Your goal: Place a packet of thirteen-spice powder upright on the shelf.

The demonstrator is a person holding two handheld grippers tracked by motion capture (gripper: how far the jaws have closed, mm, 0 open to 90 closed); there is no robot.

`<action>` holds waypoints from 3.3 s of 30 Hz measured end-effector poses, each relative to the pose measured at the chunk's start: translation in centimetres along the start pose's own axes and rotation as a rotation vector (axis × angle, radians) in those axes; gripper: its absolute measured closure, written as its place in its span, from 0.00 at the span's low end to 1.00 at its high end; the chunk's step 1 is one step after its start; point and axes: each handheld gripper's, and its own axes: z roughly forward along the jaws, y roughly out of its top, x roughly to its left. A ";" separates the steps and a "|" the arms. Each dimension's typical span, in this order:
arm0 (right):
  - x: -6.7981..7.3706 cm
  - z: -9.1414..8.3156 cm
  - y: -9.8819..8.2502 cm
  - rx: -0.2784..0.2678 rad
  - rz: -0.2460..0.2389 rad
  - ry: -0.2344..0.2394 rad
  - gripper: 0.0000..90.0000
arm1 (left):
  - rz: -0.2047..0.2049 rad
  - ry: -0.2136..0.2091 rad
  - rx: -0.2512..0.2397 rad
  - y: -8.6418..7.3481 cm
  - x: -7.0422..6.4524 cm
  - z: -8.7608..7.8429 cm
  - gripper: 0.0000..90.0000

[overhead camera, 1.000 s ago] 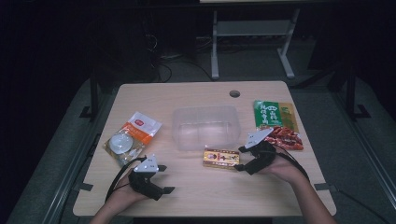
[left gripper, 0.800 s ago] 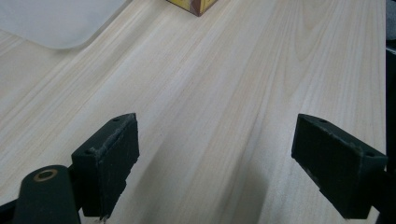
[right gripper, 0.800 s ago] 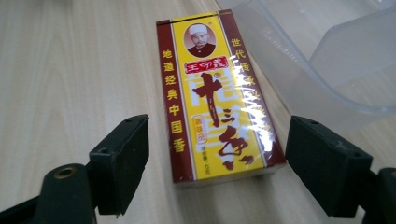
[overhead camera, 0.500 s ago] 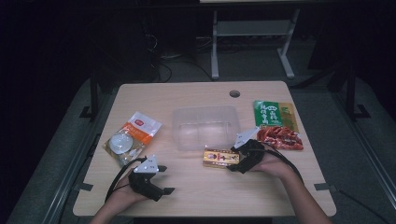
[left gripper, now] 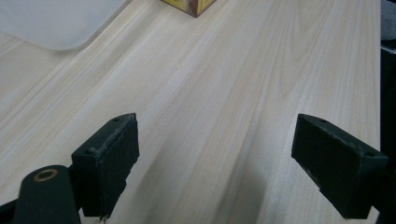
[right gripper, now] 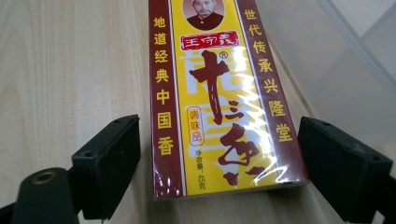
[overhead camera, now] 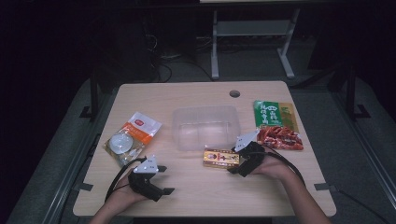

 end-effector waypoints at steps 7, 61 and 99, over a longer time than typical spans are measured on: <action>-0.2 -0.3 -0.2 -0.004 -0.022 0.003 0.23 | 0.001 0.000 0.001 0.0 -0.1 0.1 0.16; 5.9 -2.7 5.4 -0.040 -0.224 0.182 0.36 | 0.312 -0.198 0.058 7.4 -1.4 4.3 0.16; 5.5 -2.7 5.1 -0.083 -0.119 0.118 0.17 | 0.270 -0.240 0.034 7.2 0.0 3.6 0.35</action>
